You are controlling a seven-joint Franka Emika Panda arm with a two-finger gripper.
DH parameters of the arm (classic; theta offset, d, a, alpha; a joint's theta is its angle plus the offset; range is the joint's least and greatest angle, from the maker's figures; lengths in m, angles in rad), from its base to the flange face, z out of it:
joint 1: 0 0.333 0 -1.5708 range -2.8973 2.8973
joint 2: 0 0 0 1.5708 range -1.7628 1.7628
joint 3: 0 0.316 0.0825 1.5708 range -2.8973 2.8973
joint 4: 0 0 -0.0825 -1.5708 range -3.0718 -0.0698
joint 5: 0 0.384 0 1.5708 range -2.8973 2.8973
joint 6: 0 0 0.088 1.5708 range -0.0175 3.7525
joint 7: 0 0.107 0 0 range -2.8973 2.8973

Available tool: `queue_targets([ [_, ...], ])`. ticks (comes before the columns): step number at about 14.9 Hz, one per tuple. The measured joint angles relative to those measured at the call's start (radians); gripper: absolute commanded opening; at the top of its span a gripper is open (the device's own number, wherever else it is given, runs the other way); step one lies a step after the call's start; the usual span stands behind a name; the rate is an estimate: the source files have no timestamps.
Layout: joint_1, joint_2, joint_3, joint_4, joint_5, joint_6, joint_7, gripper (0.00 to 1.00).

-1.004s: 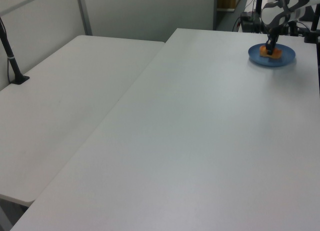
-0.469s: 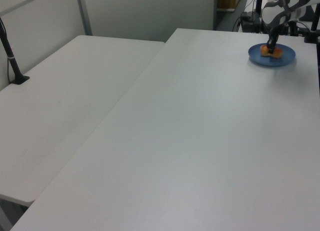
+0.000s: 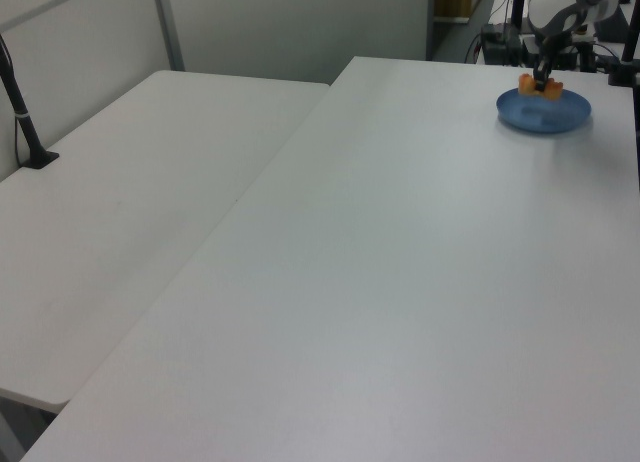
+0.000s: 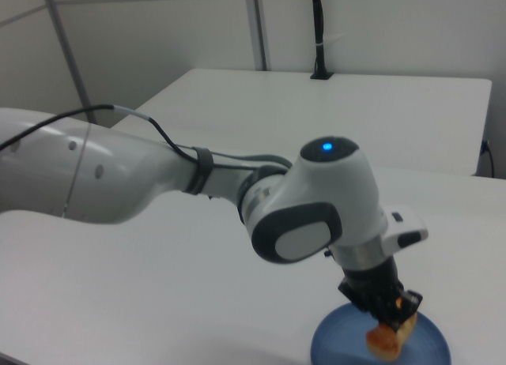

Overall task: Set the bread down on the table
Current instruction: 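Close the gripper on the bread roll and lift it off the plate, then carry the bread roll away from the plate and lower it to the table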

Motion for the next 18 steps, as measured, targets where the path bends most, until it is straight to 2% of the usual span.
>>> queue_targets([
  [6,0.024,-0.026,0.007,0.080,0.007,-0.010,0.049,0.09],
  [11,0.039,-0.009,0.033,0.163,0.076,-0.010,0.052,0.10],
  [14,0.038,0.051,0.071,0.238,0.103,-0.010,0.052,0.11],
  [18,0.036,0.193,0.112,0.364,0.104,-0.003,0.062,0.11],
])
